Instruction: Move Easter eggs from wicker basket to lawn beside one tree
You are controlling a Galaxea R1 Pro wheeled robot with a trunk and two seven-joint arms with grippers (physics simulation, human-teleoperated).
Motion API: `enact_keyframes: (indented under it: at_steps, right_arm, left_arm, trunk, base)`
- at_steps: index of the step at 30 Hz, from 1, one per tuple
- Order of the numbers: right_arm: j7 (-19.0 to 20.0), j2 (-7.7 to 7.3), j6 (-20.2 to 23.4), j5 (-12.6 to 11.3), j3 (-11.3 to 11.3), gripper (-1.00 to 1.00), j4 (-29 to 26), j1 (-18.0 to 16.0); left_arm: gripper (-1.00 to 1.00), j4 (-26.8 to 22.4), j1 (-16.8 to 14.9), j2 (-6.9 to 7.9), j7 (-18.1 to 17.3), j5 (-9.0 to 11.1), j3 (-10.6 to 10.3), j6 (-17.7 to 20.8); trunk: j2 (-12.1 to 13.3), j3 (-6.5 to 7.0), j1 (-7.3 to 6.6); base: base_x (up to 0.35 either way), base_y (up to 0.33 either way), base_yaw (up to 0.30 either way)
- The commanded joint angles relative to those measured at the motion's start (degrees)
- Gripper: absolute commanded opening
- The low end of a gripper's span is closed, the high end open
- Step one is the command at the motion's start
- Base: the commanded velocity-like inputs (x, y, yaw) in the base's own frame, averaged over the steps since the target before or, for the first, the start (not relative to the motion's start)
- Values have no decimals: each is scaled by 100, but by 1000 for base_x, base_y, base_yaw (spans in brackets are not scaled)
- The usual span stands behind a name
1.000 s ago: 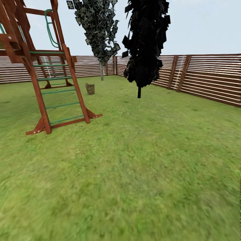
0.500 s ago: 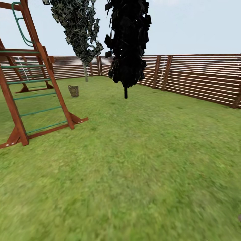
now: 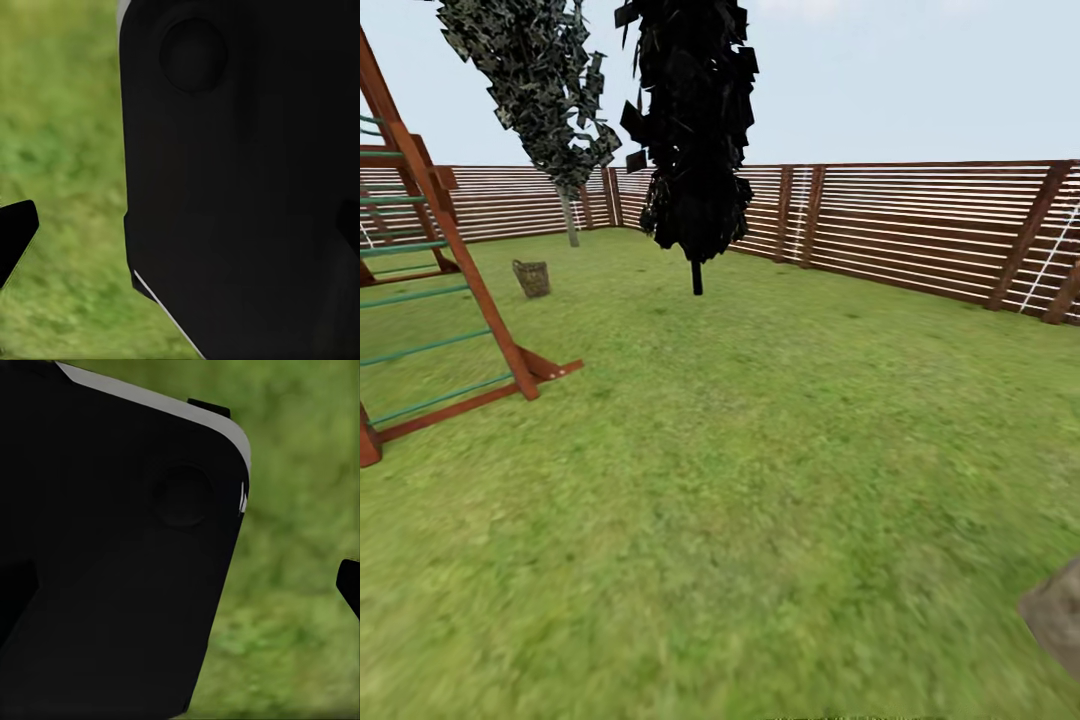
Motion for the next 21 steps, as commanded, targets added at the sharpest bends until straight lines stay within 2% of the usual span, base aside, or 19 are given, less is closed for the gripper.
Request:
enact_keyframes:
  at_steps: [1,5,12,21]
  right_arm:
    - [1,-2,-16,6,42,100,5,-4]
    - [1,5,-16,6,41,100,5,-3]
    - [1,15,-6,-2,42,100,13,-4]
    - [1,7,-6,-19,41,100,14,-3]
  left_arm:
    - [100,-8,3,-1,-4,4,6,-9]
    - [100,-8,3,0,-2,5,7,-9]
    - [100,-8,3,5,-1,15,24,-9]
    - [100,-8,3,5,-1,23,25,-9]
  trunk:
    - [-2,-4,0]
    - [-2,-4,0]
    - [-2,-4,0]
    - [-2,-4,0]
  base:
    - [53,0,-261]
    - [40,0,-134]
    - [3,0,1]
    - [22,0,248]
